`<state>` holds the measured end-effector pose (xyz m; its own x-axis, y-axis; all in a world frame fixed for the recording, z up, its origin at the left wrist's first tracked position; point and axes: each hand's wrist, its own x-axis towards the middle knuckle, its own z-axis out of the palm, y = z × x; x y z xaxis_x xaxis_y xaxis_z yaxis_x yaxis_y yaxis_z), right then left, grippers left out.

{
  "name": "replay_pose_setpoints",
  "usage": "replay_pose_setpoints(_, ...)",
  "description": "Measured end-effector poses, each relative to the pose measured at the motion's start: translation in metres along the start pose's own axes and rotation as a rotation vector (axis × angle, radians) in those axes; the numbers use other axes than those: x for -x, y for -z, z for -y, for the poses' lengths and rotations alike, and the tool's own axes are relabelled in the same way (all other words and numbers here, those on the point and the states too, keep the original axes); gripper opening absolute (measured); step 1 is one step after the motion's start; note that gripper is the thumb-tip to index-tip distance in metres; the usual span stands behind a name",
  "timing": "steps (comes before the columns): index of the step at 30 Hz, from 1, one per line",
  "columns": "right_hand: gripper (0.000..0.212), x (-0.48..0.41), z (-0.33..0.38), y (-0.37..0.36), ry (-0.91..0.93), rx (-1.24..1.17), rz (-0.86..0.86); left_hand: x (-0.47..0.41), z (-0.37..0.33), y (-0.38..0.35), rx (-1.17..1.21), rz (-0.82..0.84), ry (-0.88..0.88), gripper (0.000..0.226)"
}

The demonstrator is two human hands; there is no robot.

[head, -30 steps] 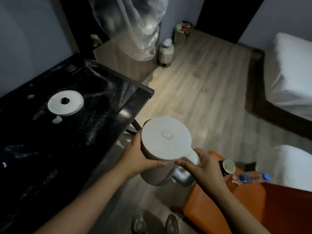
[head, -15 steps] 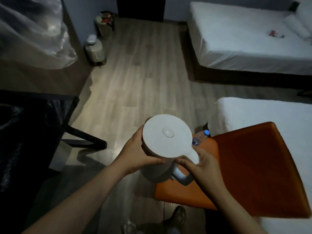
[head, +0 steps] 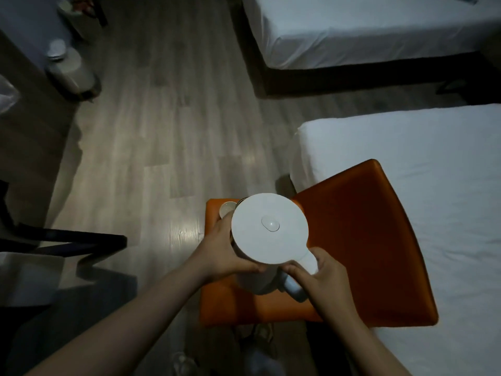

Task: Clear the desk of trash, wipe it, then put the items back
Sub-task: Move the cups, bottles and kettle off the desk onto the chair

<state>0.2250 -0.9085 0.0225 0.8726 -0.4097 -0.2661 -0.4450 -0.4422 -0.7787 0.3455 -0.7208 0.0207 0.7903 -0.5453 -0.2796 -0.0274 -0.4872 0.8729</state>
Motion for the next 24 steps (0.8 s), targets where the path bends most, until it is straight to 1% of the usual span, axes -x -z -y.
replay_pose_setpoints(6, 0.031, -0.02, -0.053, 0.022, -0.11, 0.039, 0.014, -0.039, 0.004, -0.055, 0.017, 0.105, -0.007, 0.117)
replay_pose_setpoints(11, 0.031, -0.043, -0.087, 0.024, -0.188, 0.023, 0.025, -0.072, 0.01, -0.084, -0.077, 0.123, -0.021, 0.098)
replay_pose_setpoints(15, 0.03, -0.07, -0.114, 0.025, -0.206, 0.025, 0.028, -0.102, 0.021, -0.104, -0.076, 0.137, -0.004, 0.096)
replay_pose_setpoints(19, 0.027, -0.097, -0.137, 0.022, -0.208, 0.02, 0.016, -0.133, 0.033, -0.12, -0.094, 0.149, 0.013, 0.102)
replay_pose_setpoints(24, 0.026, -0.129, -0.16, 0.017, -0.181, 0.003, 0.016, -0.162, 0.045, -0.135, -0.127, 0.135, 0.037, 0.094)
